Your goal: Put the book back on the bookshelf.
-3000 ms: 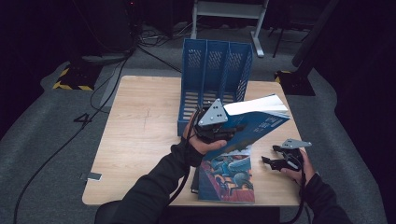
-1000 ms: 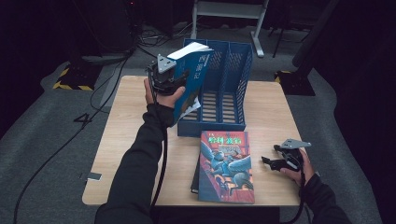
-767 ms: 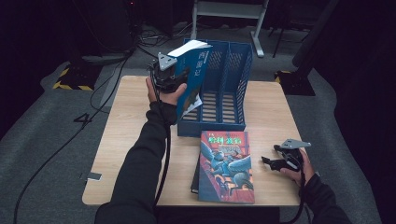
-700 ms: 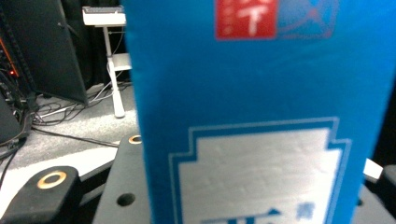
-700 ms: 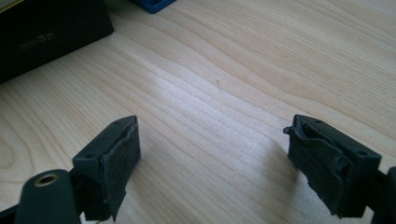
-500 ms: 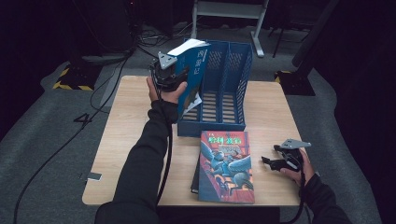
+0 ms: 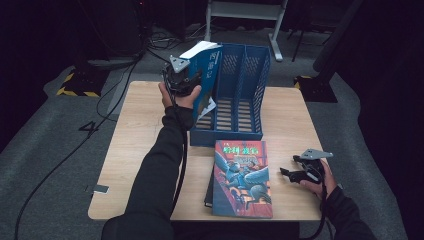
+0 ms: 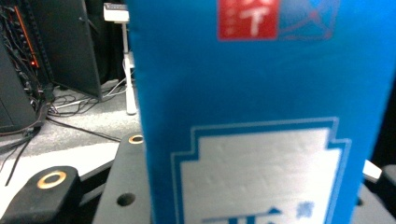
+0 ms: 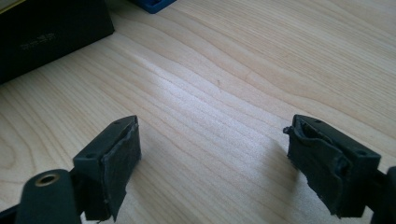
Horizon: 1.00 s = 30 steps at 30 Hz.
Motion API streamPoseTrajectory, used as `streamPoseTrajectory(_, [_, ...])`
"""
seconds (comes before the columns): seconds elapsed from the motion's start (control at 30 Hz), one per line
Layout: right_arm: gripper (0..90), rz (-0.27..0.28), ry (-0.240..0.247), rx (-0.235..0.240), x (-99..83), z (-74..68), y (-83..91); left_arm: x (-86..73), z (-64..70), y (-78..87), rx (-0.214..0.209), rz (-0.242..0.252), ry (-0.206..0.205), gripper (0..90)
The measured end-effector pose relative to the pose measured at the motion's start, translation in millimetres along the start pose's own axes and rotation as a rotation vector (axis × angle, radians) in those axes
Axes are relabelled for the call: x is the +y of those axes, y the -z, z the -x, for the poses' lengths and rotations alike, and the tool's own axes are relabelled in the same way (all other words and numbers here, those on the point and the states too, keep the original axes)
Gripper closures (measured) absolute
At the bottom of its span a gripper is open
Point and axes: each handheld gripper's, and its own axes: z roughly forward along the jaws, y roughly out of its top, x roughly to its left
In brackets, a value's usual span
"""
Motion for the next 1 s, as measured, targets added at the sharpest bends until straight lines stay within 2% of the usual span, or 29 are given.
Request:
streamPoseTrajectory(0.13, [17.4,0.001,-0.001,-0.001,0.0,-0.2,-0.1,2.6,5.0,-8.3,0.031,-0.003,0.009,61.0])
streamPoseTrajectory(0.2, [17.4,0.001,-0.001,-0.001,0.0,-0.2,-0.1,4.1,6.4,-12.9,0.042,-0.012,-0.007,61.0])
streamPoseTrajectory(0.3, [17.4,0.0,0.0,0.0,0.0,-0.1,0.0,5.3,5.7,-19.0,0.041,-0.012,-0.007,61.0])
streamPoseTrajectory(0.43, [17.4,-0.001,0.0,0.001,0.1,0.0,-0.1,10.0,6.2,-27.9,0.051,-0.03,-0.039,60.9])
streamPoseTrajectory(0.6, [17.4,0.001,0.001,0.003,0.2,-0.2,-0.3,12.7,9.3,-37.7,0.059,-0.038,-0.059,60.8])
streamPoseTrajectory(0.77, [17.4,0.002,0.002,0.004,0.4,-0.4,-0.6,8.0,6.9,-46.4,0.063,-0.012,-0.026,60.8])
streamPoseTrajectory(0.83, [17.4,0.003,0.001,0.004,0.4,-0.8,-0.7,5.0,4.6,-49.7,0.049,-0.003,-0.003,60.8])
streamPoseTrajectory(1.0, [17.4,0.003,0.002,0.007,0.6,-0.6,-1.0,-1.0,7.1,-55.0,0.051,0.015,-0.013,60.7])
